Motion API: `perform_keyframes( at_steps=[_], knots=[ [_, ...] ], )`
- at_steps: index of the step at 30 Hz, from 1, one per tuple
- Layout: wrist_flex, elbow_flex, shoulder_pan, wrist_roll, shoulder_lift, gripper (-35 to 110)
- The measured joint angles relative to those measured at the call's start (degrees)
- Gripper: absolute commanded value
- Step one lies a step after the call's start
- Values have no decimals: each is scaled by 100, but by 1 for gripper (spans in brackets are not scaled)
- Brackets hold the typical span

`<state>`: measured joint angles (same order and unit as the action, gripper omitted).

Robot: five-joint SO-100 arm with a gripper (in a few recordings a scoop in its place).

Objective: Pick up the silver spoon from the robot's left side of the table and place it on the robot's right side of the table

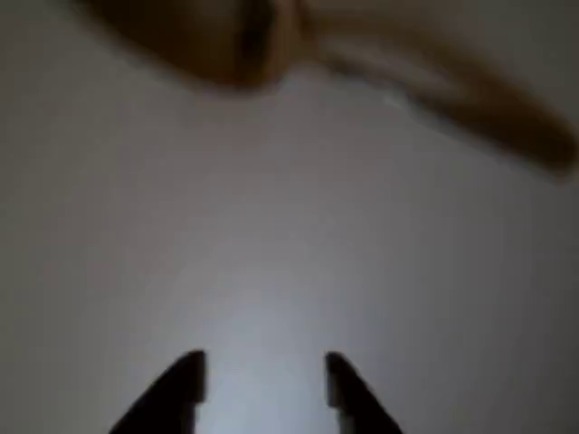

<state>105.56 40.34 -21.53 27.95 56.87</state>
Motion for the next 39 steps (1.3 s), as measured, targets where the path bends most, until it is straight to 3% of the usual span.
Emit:
perform_keyframes(
  at_steps=[4, 7, 12, 17, 26, 33, 39],
  knots=[
    [0, 1011, 1213, -1573, 2426, 0],
    [9, 1749, 2171, -2268, 4351, -2],
    [-1116, 4386, 3375, -4113, 8341, -2],
    [-1556, 7989, 2971, -3973, 11979, -2],
    [-1740, 9940, 1731, -2654, 12990, -2],
    [-2602, 12366, 773, -2575, 13148, -2],
    [-2769, 12841, 615, -2575, 13157, -2]
  ],
)
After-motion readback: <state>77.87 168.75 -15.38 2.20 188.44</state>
